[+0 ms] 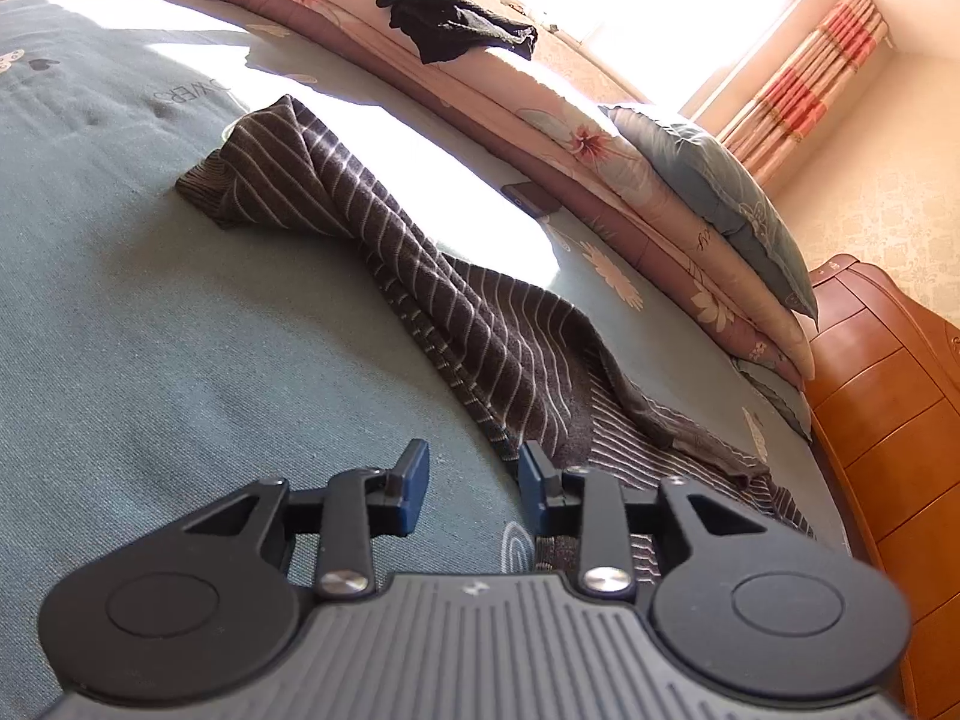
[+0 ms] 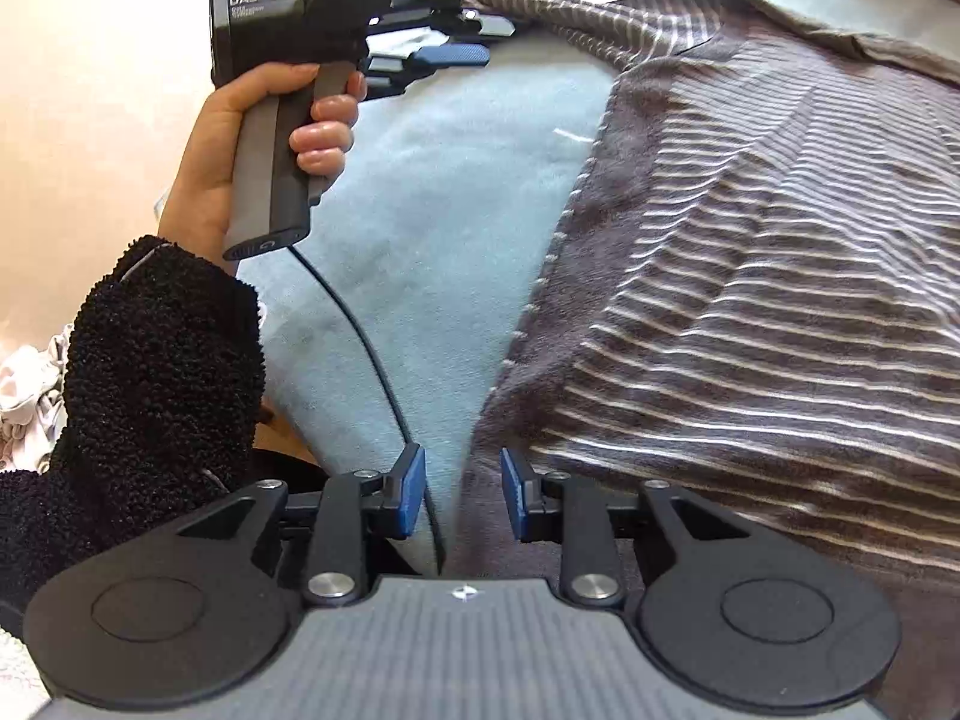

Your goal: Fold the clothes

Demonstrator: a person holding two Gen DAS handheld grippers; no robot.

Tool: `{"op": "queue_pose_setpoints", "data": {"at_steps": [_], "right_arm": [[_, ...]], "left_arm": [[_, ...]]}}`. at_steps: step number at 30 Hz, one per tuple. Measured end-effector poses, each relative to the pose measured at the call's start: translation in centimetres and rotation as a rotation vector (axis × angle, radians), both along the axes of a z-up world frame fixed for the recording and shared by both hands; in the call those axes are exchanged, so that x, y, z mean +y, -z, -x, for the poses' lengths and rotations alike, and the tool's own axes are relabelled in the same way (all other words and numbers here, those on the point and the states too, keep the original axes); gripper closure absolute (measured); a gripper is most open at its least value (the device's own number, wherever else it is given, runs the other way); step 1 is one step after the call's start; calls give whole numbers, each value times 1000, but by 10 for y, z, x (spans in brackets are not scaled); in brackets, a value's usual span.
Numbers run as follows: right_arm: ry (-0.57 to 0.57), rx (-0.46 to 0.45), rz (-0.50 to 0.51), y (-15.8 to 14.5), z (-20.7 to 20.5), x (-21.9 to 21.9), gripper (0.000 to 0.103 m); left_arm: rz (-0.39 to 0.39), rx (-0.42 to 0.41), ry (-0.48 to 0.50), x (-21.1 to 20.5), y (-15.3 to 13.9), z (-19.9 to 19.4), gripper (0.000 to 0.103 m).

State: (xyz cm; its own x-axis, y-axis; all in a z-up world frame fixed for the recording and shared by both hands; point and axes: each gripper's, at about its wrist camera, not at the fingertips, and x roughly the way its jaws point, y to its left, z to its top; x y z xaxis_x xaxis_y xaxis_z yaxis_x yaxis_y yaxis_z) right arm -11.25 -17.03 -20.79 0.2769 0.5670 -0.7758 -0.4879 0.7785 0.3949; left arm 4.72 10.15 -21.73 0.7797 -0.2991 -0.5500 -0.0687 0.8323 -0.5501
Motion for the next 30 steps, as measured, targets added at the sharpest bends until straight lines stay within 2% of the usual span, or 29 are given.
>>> {"op": "queue_pose_setpoints", "data": {"at_steps": [5, 7, 9, 11, 13, 16, 19, 21, 24, 26, 27, 29, 30], "right_arm": [[164, -116, 138, -16, 12, -52, 70], [265, -138, 174, -19, 13, -80, 68], [353, -165, 200, -21, 18, -110, 66], [419, -182, 198, -22, 25, -132, 62], [460, -242, 213, -20, 34, -149, 62], [503, -324, 252, -11, 35, -163, 58], [537, -366, 219, 1, 32, -182, 53], [559, -386, 147, 9, 32, -199, 50], [605, -413, 4, 30, 39, -227, 41], [604, -376, -60, 41, 43, -240, 39], [592, -366, -47, 40, 42, -241, 39], [569, -461, 22, 26, 48, -237, 37], [571, -512, 47, 19, 54, -237, 30]], "left_arm": [[-52, -11, 50, -23, -8, 4, 68], [-80, -37, 91, -37, -17, 9, 63], [-125, -76, 147, -56, -27, 18, 58], [-177, -135, 209, -78, -38, 32, 58], [-219, -190, 285, -101, -44, 49, 56], [-297, -214, 392, -137, -43, 76, 51], [-384, -190, 482, -169, -37, 106, 51], [-458, -165, 552, -187, -33, 127, 49], [-576, -149, 609, -209, -28, 158, 48], [-621, -149, 630, -223, -24, 176, 46], [-637, -154, 644, -231, -21, 184, 42], [-675, -171, 685, -248, -15, 196, 38], [-697, -183, 711, -257, -12, 202, 38]]}}
